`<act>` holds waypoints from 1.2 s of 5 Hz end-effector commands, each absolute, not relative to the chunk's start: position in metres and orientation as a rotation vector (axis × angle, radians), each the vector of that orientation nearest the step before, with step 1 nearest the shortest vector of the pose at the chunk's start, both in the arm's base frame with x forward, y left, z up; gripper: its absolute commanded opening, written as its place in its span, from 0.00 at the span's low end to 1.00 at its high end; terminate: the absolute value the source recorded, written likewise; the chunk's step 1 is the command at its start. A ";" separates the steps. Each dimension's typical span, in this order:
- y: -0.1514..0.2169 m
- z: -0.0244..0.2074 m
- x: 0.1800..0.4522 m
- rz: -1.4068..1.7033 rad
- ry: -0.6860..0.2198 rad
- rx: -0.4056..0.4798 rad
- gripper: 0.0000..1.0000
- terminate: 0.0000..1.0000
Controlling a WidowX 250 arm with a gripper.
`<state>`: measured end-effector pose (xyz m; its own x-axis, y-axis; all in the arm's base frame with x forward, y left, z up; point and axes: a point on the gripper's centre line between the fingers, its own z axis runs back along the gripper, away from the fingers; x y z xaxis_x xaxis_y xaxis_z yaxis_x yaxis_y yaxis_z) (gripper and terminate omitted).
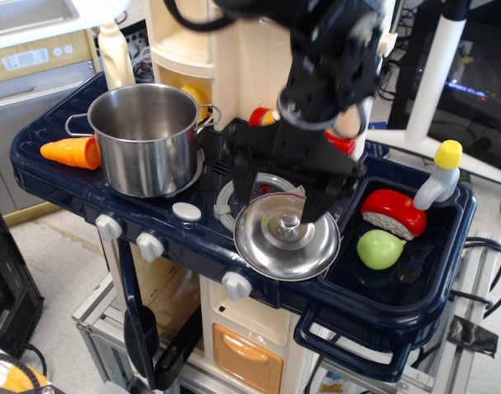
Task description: Put lid on pot or pan
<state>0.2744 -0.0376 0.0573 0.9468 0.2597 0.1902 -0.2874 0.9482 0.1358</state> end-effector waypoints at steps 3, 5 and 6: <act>-0.038 0.042 0.282 0.340 -0.194 0.077 0.00 0.00; -0.036 0.041 0.281 0.351 -0.175 0.054 0.00 0.00; -0.027 0.079 0.274 0.354 -0.116 0.107 0.00 0.00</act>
